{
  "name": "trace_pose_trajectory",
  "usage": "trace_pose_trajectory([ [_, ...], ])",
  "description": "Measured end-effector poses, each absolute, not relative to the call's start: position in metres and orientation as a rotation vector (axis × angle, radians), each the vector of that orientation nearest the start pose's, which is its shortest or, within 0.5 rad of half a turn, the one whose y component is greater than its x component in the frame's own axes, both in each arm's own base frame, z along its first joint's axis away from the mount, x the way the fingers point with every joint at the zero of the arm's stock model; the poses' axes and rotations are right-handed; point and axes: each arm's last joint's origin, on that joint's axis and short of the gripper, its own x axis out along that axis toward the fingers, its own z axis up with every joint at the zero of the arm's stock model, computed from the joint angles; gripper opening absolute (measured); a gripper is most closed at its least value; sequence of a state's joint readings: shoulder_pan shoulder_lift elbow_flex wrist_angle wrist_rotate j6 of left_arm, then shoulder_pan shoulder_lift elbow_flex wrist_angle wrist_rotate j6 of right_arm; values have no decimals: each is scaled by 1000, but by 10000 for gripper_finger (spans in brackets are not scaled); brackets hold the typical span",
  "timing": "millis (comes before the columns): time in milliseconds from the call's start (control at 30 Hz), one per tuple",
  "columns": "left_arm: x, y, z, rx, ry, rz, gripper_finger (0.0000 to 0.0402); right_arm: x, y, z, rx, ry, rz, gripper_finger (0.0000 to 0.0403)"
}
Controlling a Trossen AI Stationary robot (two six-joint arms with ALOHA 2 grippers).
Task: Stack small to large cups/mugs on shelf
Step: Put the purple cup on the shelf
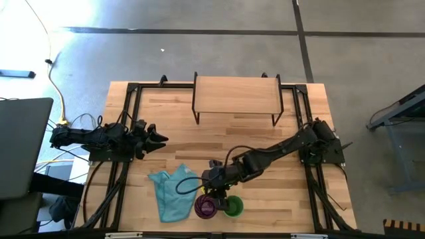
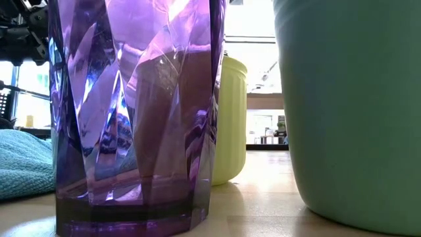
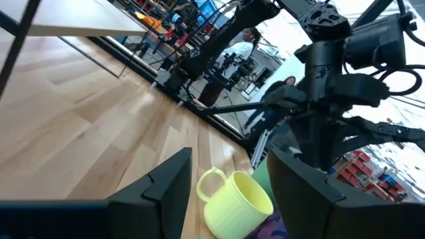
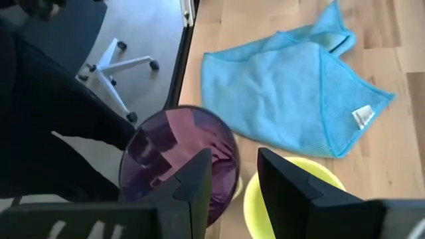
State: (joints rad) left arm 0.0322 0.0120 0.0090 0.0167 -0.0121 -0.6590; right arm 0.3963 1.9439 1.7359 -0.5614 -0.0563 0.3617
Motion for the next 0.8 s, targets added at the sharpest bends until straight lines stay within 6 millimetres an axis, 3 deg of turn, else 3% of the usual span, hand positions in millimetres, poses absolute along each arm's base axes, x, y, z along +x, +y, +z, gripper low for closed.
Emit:
trace_pose_trajectory([
  [800,99,3,166,-659,-9,42,184,408,173,270,203,911,295,115],
])
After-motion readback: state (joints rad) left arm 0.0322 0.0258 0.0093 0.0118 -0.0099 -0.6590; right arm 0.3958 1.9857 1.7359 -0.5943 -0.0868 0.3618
